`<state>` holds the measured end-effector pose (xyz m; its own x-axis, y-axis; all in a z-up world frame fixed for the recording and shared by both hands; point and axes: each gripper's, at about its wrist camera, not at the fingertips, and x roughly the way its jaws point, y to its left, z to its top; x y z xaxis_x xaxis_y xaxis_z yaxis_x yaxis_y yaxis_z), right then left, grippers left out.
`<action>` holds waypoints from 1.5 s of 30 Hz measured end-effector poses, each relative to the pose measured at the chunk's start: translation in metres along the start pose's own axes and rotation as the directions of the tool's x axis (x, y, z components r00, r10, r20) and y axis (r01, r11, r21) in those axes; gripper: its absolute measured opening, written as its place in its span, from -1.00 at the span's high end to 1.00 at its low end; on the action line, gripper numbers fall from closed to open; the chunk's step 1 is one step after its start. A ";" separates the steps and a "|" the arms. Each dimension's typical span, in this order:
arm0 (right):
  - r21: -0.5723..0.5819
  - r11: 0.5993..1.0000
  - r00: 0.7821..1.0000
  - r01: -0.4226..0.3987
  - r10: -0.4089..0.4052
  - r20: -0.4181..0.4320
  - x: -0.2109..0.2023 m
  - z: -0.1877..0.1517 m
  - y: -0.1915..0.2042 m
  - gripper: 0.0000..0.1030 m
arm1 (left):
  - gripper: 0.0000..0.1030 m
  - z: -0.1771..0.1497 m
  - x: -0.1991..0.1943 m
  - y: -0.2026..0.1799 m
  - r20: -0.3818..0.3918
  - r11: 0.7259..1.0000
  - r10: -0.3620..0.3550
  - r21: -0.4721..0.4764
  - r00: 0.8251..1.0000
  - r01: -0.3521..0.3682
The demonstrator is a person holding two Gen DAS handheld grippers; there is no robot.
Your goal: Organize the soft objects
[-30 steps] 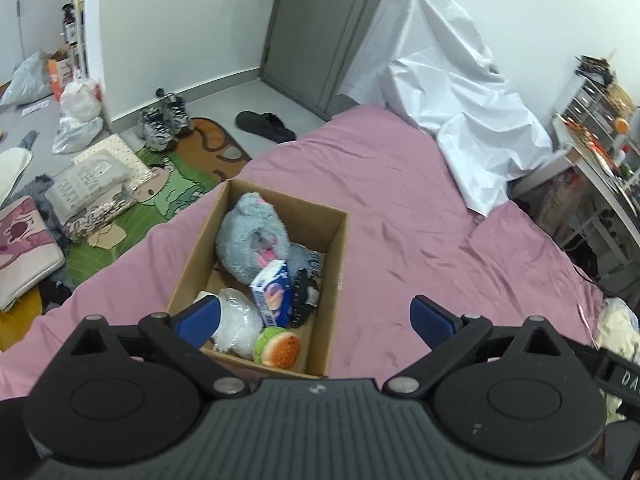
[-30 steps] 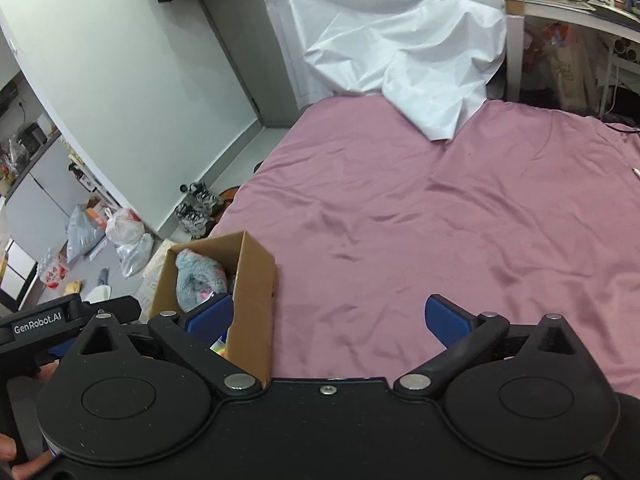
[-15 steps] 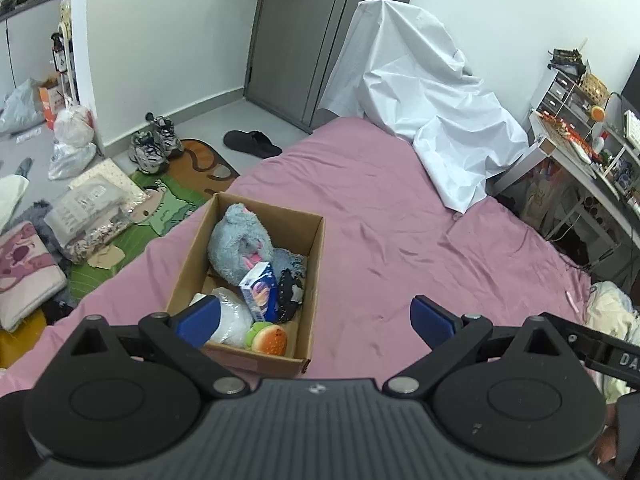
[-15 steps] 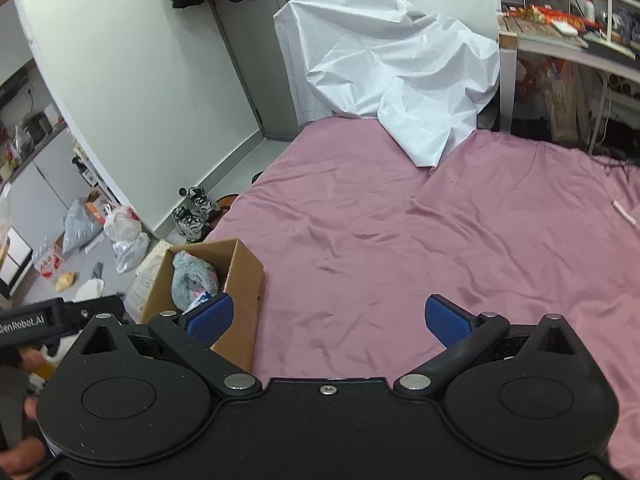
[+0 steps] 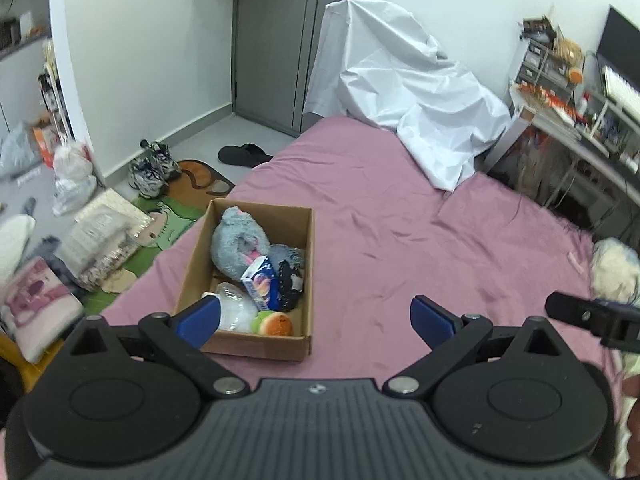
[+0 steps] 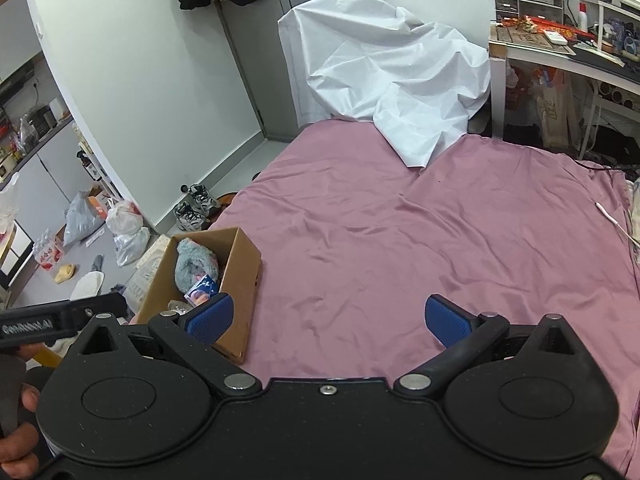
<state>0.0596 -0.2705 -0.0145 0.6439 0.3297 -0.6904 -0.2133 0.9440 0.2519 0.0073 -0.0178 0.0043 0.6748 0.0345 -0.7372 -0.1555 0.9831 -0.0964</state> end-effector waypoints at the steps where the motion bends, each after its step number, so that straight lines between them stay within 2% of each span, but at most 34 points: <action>1: -0.003 1.000 1.000 0.003 -0.003 0.000 -0.001 -0.002 0.000 -1.00 | -0.95 -0.001 0.000 -0.001 -0.003 1.000 -0.007 0.003 1.000 0.007; 10: 0.005 0.999 0.999 0.041 -0.041 -0.018 -0.002 -0.016 -0.007 -1.00 | -0.95 -0.009 -0.003 -0.004 -0.003 0.999 0.012 0.033 1.000 -0.012; 13: 0.002 0.999 0.999 0.037 -0.037 -0.017 -0.004 -0.019 -0.008 -1.00 | -0.95 -0.010 -0.004 -0.002 -0.005 1.000 -0.009 0.029 1.000 0.009; 27: -0.019 0.999 0.999 0.034 -0.035 -0.024 -0.006 -0.022 -0.006 -1.00 | -0.95 -0.014 -0.006 0.004 -0.007 1.000 0.011 0.029 1.000 -0.011; 45: -0.037 0.999 0.999 0.029 -0.031 -0.033 -0.005 -0.023 -0.003 -1.00 | -0.95 -0.016 -0.005 0.004 -0.014 1.000 0.001 0.031 1.000 0.000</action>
<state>0.0404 -0.2743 -0.0274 0.6255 0.3009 -0.7199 -0.2212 0.9532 0.2063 -0.0082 -0.0171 -0.0033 0.6649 0.0327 -0.7462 -0.1334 0.9882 -0.0755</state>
